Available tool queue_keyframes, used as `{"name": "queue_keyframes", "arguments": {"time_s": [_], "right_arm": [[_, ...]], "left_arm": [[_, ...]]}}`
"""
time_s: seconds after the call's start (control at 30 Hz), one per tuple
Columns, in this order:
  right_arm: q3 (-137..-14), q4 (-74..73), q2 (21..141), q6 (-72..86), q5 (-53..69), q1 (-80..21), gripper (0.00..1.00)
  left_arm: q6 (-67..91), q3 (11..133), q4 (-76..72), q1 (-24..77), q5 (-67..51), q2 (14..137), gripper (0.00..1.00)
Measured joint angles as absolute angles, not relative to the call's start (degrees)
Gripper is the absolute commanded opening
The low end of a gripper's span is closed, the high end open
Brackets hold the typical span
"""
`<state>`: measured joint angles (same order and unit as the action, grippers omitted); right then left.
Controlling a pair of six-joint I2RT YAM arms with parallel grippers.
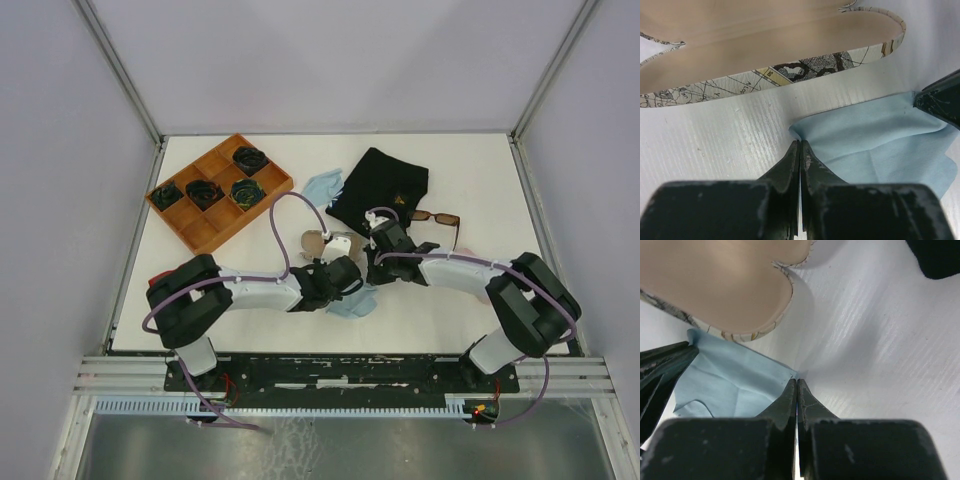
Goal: Organize the sunglasses
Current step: Fold the glasses cleaning cloth at the center of the board.
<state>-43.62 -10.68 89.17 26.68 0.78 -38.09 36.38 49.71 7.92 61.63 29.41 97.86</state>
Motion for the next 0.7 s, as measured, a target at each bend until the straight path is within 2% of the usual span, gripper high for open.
{"name": "queue_keyframes", "arguments": {"time_s": [0.43,0.7], "right_arm": [[-39.1,-5.4,78.3,24.0,3.4,-38.1,0.0],[-38.9,-5.3,74.6,23.1,5.7,-38.1,0.0]], "left_arm": [[32.2,44.4,2.6,60.3,24.8,92.4,0.03],[30.3,40.1,-0.5,60.2,21.7,83.9,0.03]]}}
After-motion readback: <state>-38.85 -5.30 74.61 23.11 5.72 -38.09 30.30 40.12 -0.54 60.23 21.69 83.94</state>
